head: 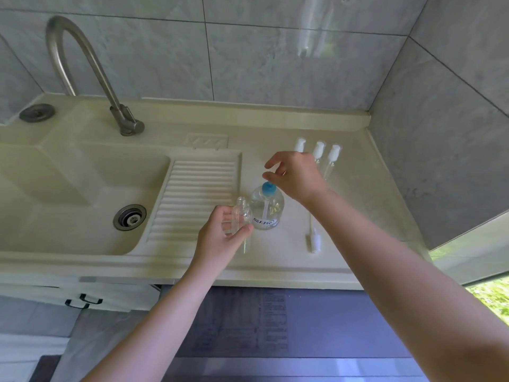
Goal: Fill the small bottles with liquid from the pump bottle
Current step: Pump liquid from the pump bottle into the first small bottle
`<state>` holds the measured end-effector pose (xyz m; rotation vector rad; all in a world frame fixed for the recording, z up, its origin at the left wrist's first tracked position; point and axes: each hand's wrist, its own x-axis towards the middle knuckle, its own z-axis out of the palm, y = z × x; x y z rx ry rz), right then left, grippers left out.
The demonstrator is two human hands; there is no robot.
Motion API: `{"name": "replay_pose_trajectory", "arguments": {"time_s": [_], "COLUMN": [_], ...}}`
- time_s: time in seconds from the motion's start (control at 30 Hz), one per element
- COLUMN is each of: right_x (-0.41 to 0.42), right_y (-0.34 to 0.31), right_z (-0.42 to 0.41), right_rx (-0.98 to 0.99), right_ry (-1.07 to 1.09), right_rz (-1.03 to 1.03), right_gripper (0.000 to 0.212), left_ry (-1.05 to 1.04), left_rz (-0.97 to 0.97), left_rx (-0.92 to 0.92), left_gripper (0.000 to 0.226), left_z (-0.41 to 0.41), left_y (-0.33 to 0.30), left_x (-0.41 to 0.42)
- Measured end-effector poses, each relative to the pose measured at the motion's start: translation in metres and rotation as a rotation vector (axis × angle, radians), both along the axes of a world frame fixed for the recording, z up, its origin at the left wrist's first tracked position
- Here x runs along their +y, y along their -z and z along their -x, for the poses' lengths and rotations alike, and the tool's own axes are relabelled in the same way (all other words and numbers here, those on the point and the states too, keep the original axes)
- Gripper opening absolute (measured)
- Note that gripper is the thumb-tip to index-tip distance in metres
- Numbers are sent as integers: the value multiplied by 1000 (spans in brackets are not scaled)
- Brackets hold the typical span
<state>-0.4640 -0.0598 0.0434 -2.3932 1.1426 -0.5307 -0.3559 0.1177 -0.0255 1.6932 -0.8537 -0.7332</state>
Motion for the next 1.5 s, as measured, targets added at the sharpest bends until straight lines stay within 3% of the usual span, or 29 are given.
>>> {"name": "replay_pose_trajectory", "arguments": {"time_s": [0.2, 0.33, 0.47, 0.73, 0.9, 1.03, 1.4, 1.5], "right_x": [2, -4, -15, -21, -10, -9, -14, -14], "right_y": [-10, -23, -20, -5, 20, 32, 26, 20], "right_z": [-13, 0, 15, 23, 18, 19, 17, 14], "right_rx": [134, 147, 184, 89, -148, -276, -325, -325], "right_ry": [32, -58, -216, -289, -205, -193, -183, -129], "right_rz": [-127, -406, -388, -487, -429, -508, -625, -656], "right_gripper": [9, 33, 30, 8, 11, 10, 5, 12], "left_ry": [18, 29, 19, 35, 56, 28, 38, 53], "left_rz": [-10, -34, -43, -36, -51, -48, -6, 0], "left_rx": [-35, -35, -21, -40, -107, -154, -305, -335], "left_gripper": [29, 31, 31, 29, 33, 35, 37, 38], "left_z": [-4, -6, -10, -13, -18, -23, -29, -30], "left_y": [-2, -2, 2, 6, 7, 8, 3, 2], "left_x": [-9, -13, -18, -29, -34, -41, -55, -57]}}
